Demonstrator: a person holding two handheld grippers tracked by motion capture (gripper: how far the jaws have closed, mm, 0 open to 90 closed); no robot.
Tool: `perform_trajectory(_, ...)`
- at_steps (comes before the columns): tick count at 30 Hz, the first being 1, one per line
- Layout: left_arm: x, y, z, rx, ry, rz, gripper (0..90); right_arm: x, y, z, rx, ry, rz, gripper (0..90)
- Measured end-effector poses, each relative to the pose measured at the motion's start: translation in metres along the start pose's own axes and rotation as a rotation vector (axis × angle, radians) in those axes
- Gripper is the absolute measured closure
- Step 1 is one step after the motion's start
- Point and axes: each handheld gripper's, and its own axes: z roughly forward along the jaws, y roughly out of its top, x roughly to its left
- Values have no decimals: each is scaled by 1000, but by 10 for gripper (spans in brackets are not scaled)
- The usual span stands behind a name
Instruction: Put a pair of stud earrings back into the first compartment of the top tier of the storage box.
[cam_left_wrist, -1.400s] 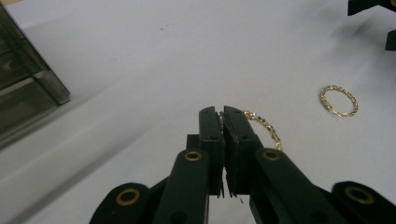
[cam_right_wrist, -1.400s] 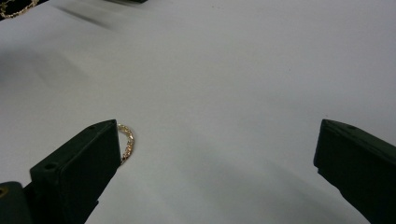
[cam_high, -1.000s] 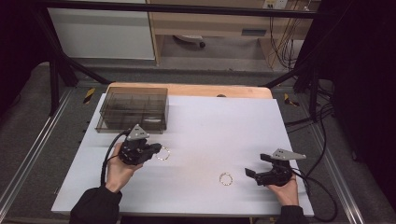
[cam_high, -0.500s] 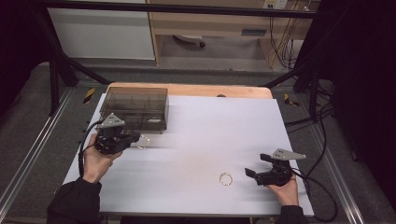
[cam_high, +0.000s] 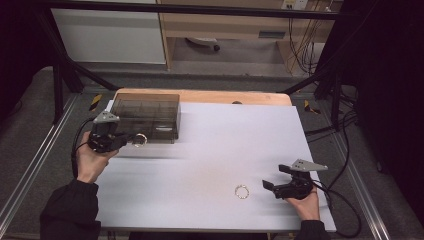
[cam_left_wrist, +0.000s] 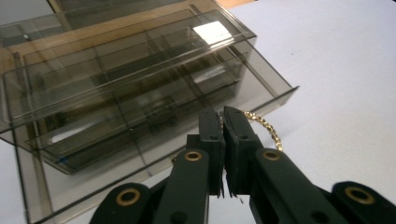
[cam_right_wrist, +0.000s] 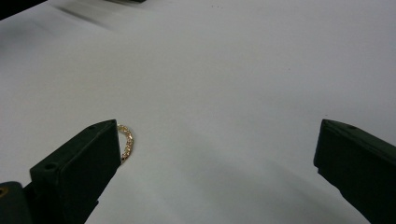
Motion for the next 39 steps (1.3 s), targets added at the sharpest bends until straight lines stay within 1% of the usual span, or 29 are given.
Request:
perform_trajectory(6, 13, 1, 6, 11, 26, -14, 861, 0, 0, 0, 0, 0, 1, 10)
perform_trajectory(9, 18, 2, 8, 20, 48, -13, 861, 0, 0, 0, 2, 0, -1, 10)
perform_trajectory(11, 23, 3, 8, 16, 55, -23, 861, 0, 0, 0, 4, 1, -2, 10)
perform_trajectory(13, 29, 3, 7, 8, 61, -43, 861, 0, 0, 0, 4, 1, -2, 10)
perform_trajectory(16, 37, 3, 8, 5, 75, -57, 861, 0, 0, 0, 4, 1, -1, 10)
perform_trajectory(21, 49, 0, 11, 16, 108, -73, 861, 0, 0, 0, 4, 0, -2, 10)
perform_trajectory(27, 62, -5, 17, 19, 140, -105, 861, 0, 0, 0, 5, 0, -2, 10)
perform_trajectory(30, 68, -8, 19, 19, 155, -126, 861, 0, 0, 0, 3, -1, -2, 10)
perform_trajectory(31, 70, -9, 20, 25, 164, -126, 861, 0, 0, 0, 3, 0, -1, 10)
perform_trajectory(36, 76, -14, 26, 45, 177, -137, 860, 0, 0, 0, 4, 0, -2, 10)
perform_trajectory(39, 77, -18, 31, 59, 178, -140, 860, 0, 0, 1, 6, 0, -2, 10)
